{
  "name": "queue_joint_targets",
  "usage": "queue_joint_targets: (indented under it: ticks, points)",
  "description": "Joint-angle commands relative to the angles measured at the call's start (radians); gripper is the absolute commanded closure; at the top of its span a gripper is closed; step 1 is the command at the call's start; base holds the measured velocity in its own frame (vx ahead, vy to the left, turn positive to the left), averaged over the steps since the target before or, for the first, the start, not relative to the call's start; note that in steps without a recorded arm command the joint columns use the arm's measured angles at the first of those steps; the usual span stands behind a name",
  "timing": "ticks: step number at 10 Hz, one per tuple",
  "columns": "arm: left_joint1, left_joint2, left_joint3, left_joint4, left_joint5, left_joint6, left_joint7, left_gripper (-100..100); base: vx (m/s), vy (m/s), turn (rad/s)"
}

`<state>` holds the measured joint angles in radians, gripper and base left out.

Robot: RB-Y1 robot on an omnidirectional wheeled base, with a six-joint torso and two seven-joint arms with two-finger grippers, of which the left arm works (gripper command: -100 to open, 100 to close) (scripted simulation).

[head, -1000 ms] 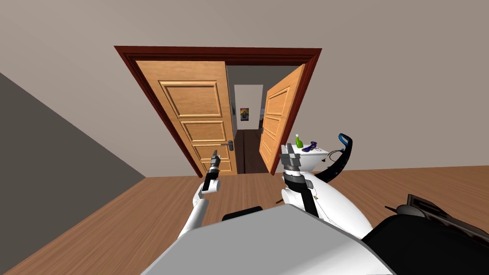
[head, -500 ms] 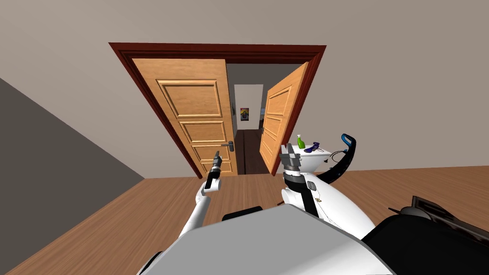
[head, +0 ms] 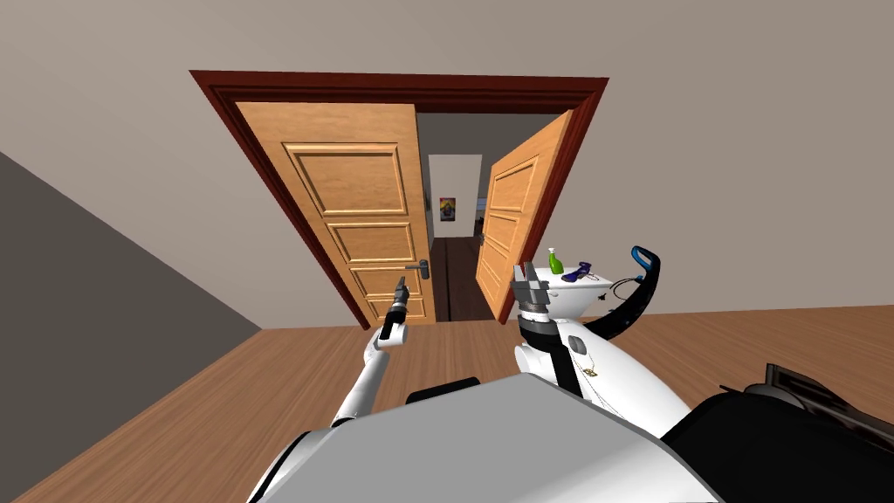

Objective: Push the door open

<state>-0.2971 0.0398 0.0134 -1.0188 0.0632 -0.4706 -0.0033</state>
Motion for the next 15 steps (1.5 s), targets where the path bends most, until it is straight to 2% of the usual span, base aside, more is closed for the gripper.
queue_joint_targets:
  ticks: [1,5,8,9,14,15]
  points:
    - [-0.01,-0.005,0.0,0.028,-0.002,0.003,-0.003,-100,0.058,0.026,-0.009]
    - [-0.092,-0.016,0.005,0.17,-0.007,0.009,-0.007,-100,0.075,0.034,-0.004]
    - [-0.14,-0.025,0.007,0.258,-0.01,0.013,-0.009,-100,0.094,0.036,-0.002]
    - [-0.14,-0.025,0.007,0.261,-0.01,0.013,-0.009,-100,0.064,0.024,-0.004]
    - [-0.195,-0.038,0.01,0.359,-0.014,0.017,-0.012,-100,0.054,0.016,-0.002]
    - [-0.184,-0.036,0.008,0.341,-0.014,0.018,-0.011,-100,0.026,0.012,-0.002]
